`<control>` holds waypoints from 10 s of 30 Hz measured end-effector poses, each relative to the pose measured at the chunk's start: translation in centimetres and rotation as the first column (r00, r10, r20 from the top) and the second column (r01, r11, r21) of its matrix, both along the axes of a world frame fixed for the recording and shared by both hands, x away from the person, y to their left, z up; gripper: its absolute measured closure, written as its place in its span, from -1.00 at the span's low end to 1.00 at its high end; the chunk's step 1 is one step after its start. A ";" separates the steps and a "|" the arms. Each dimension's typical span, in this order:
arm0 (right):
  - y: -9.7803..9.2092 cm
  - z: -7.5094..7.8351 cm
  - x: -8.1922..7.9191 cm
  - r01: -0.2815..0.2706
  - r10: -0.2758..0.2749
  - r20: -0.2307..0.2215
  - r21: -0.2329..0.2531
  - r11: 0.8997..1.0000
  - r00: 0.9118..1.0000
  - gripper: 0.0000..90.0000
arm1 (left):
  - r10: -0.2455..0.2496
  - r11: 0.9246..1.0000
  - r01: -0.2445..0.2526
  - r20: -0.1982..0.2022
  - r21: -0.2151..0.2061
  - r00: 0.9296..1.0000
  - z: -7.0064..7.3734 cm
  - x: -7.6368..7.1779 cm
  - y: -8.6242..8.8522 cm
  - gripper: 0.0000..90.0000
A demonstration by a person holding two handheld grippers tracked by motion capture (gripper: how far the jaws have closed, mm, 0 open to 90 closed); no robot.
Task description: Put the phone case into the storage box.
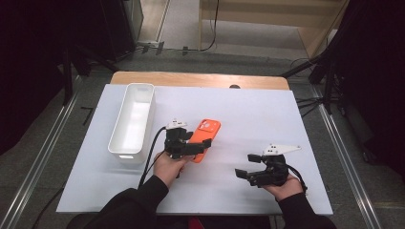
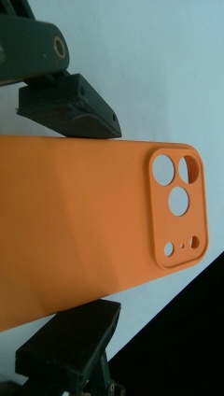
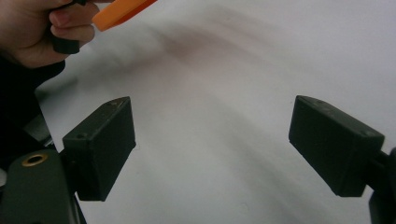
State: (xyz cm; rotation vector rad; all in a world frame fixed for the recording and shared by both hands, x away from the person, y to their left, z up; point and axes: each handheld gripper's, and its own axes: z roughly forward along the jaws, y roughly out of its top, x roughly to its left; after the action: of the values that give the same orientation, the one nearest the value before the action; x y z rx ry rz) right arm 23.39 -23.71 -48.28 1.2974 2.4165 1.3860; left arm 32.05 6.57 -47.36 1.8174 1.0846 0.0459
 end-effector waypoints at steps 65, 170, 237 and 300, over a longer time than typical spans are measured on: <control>3.3 5.4 7.5 0.094 -0.084 -0.111 0.083 0.992 0.990 -0.48 | 0.131 0.991 -0.131 0.093 -0.014 0.987 -0.6 -1.4 0.0 -0.68; 4.3 3.9 12.1 0.212 -0.097 -0.384 0.269 0.940 0.918 0.60 | 0.067 0.998 -0.069 0.229 0.000 0.971 -1.3 -3.9 -2.2 -0.68; 2.7 7.2 10.6 0.253 -0.207 -0.220 0.209 0.944 0.953 0.66 | -0.100 0.995 0.099 0.035 0.032 0.994 1.4 -1.0 0.5 -0.83; 6.0 7.1 5.6 0.238 -0.251 0.193 0.089 0.967 0.949 0.66 | -0.288 0.932 0.254 0.105 0.257 0.952 2.4 -1.0 1.4 -0.46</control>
State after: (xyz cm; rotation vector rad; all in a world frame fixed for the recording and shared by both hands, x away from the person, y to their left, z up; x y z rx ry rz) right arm 28.99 -17.66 -41.16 1.3421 2.0184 1.4573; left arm 31.02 7.99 -45.01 2.1351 0.7440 0.1439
